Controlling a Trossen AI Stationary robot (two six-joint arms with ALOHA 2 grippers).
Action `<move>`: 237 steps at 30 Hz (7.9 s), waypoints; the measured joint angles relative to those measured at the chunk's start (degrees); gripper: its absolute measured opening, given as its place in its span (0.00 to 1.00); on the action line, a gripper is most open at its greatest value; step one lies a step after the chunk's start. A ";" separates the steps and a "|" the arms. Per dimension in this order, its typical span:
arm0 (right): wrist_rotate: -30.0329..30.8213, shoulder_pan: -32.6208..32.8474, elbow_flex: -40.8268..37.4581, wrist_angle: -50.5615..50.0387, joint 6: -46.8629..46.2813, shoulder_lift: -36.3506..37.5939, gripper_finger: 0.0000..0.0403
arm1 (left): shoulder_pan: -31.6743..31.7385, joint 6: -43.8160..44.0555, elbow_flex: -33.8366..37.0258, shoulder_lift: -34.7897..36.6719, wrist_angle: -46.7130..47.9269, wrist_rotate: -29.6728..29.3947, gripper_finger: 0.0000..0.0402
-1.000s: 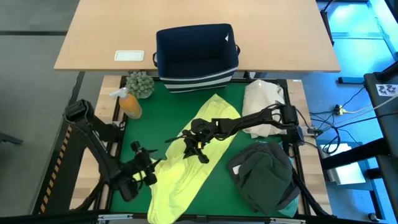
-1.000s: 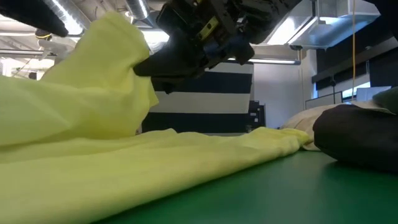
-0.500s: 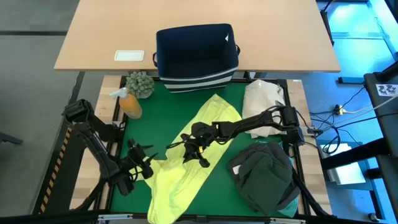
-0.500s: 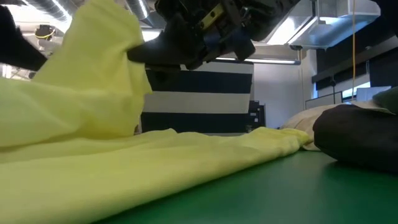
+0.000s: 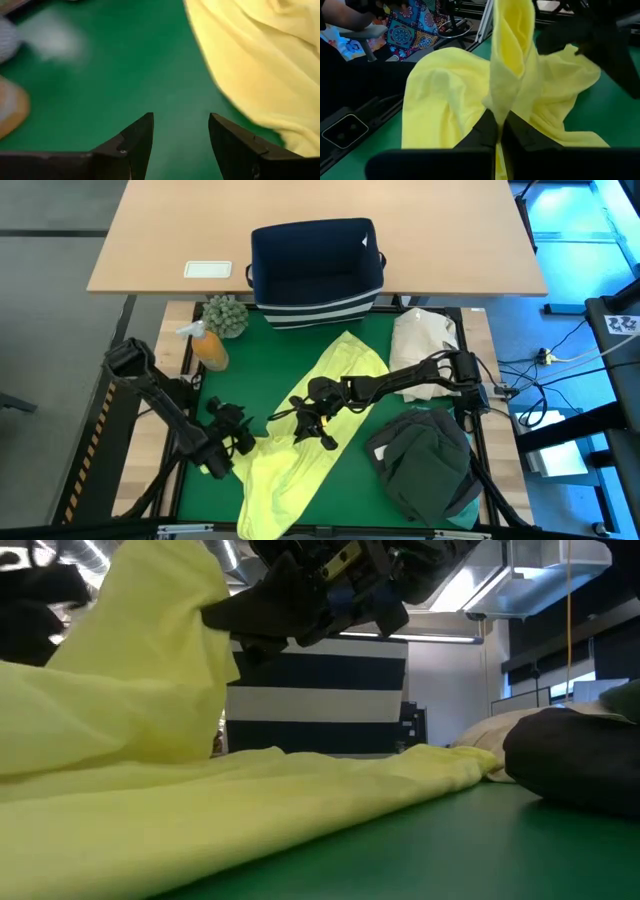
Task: Fold laundry
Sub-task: Fold the yellow shirt on the table
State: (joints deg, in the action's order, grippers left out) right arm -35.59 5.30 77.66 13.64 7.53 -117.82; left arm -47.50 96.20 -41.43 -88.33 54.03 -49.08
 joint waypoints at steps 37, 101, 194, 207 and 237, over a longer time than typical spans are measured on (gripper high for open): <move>24.06 2.57 1.21 -5.61 8.61 0.00 0.02 | 5.02 -60.95 0.99 5.88 -46.84 0.26 0.46; 54.16 16.35 1.19 2.45 39.06 0.00 0.02 | 10.38 -65.53 0.97 18.39 -46.30 27.02 0.46; 55.49 18.05 1.23 -4.43 31.07 0.02 0.00 | 15.56 -63.18 0.99 13.65 -46.94 42.32 0.02; 59.26 19.82 1.19 -10.24 30.08 0.02 0.00 | 15.41 -61.78 0.98 15.38 -46.16 45.19 0.04; 63.21 10.02 1.19 -14.85 16.23 9.99 0.00 | -2.79 -7.06 -26.27 12.79 17.00 29.24 0.00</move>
State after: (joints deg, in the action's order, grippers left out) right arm 27.62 15.32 78.85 -1.21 23.76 -107.83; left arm -50.29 89.13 -67.70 -75.55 71.04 -19.84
